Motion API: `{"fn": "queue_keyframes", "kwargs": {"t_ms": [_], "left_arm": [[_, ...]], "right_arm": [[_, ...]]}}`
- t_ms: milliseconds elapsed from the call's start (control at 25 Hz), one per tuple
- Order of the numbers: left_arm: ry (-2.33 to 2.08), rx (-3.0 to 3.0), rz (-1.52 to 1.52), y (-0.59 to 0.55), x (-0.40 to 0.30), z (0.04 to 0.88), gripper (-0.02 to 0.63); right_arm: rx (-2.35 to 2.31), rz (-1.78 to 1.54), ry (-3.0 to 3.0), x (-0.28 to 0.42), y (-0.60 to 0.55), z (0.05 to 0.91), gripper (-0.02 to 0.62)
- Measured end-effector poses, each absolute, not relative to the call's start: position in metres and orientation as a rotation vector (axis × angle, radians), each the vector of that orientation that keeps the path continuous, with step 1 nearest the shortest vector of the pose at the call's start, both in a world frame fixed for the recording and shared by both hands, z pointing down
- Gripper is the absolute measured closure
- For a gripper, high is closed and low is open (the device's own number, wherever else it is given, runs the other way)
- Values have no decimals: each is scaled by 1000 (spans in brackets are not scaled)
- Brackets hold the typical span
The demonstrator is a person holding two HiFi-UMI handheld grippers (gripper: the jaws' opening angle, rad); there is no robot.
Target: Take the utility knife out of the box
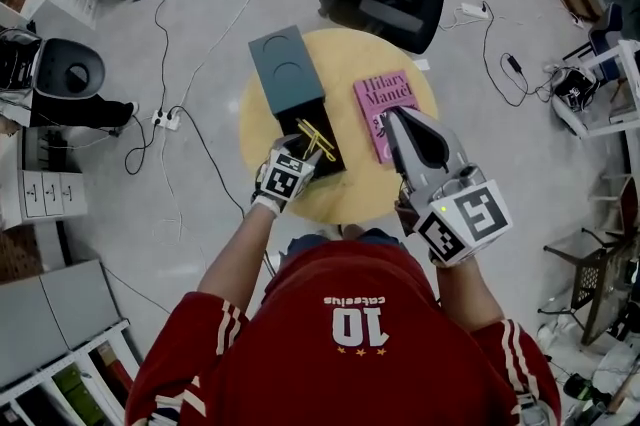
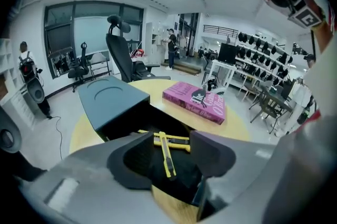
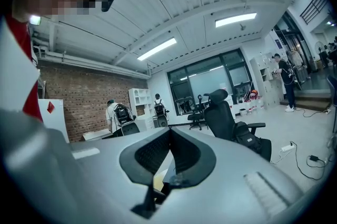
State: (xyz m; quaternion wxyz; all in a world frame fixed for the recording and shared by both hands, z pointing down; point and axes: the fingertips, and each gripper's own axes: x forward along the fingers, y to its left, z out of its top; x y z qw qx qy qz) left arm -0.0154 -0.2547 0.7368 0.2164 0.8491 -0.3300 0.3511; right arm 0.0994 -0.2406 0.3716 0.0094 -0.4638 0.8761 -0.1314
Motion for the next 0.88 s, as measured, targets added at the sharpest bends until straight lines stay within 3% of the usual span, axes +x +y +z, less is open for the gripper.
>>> {"fn": "queue_keyframes", "kwargs": {"t_ms": [880], "left_arm": [[-935, 2021, 1327, -257, -21, 813, 413]], "right_arm": [[-1480, -478, 2726, 115, -244, 394, 606]]}}
